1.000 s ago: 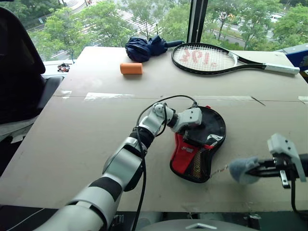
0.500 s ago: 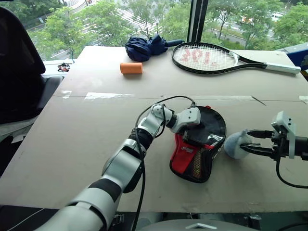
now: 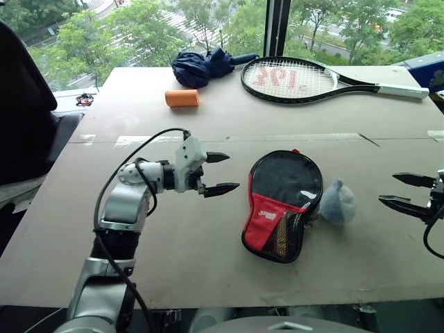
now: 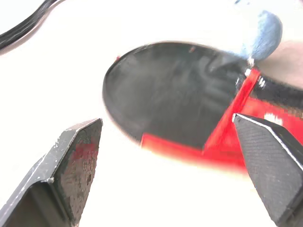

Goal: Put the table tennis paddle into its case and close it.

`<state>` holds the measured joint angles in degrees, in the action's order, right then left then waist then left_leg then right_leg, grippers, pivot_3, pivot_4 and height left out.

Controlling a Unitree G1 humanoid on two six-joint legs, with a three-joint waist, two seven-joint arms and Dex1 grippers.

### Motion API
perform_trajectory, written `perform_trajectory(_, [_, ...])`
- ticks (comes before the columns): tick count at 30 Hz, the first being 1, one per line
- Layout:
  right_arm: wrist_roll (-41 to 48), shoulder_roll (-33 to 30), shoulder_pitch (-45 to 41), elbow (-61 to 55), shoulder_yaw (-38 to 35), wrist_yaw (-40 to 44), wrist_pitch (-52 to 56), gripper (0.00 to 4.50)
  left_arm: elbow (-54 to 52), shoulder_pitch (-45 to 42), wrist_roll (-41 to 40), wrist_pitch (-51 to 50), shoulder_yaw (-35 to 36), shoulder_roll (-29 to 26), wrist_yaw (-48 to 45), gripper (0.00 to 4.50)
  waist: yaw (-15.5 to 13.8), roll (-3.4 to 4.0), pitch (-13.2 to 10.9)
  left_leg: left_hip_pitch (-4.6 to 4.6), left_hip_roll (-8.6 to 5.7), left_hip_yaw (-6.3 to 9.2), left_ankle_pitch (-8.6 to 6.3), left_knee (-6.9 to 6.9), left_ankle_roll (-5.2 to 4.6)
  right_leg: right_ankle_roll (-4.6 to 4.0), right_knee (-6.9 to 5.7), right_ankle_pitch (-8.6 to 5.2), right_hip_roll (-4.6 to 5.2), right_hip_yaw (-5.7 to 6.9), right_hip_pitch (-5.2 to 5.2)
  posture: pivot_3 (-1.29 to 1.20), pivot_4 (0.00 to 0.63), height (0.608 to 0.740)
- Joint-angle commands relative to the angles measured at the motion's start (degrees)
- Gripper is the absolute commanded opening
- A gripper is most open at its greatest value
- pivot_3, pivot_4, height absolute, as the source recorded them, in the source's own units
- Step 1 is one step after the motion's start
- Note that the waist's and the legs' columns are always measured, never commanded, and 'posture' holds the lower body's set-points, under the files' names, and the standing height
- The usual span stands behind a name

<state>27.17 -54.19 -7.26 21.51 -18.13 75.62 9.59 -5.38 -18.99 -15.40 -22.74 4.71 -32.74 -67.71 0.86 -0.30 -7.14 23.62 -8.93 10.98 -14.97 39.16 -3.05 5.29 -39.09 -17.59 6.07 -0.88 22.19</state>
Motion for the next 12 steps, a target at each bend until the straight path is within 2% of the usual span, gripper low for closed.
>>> perform_trajectory(1, [-0.7,1.8,-3.4,5.8,0.0,3.5,-6.8,4.44,-8.6,9.1,-4.3,-3.7,8.0,-2.9,4.3,4.50,0.0,0.07,0.0,-0.02,0.00,-0.02,0.00,-0.01,0.00,0.00,0.00,0.00,0.00,-0.02,0.00,0.00,0.150,0.726])
perform_trajectory(7, [-2.7,3.5,-7.7,13.7,3.0,8.8,-11.4,4.44,-15.0,23.1,-5.5,-2.2,13.9,-4.1,9.1,4.50,-0.7,0.48,-0.3,-0.02,0.00,-0.06,0.00,-0.06,0.00,-0.01,0.05,0.00,0.01,-0.04,-0.01,0.00,0.150,0.726])
perform_trajectory(12, [-3.9,3.8,-9.6,17.2,4.1,10.8,-13.5,4.44,-14.8,25.9,-5.5,0.5,13.5,-4.8,10.2,4.50,-0.9,0.58,-0.3,-0.06,0.01,-0.08,-0.01,-0.15,0.00,-0.03,0.08,0.00,0.00,-0.05,0.00,0.00,0.150,0.726])
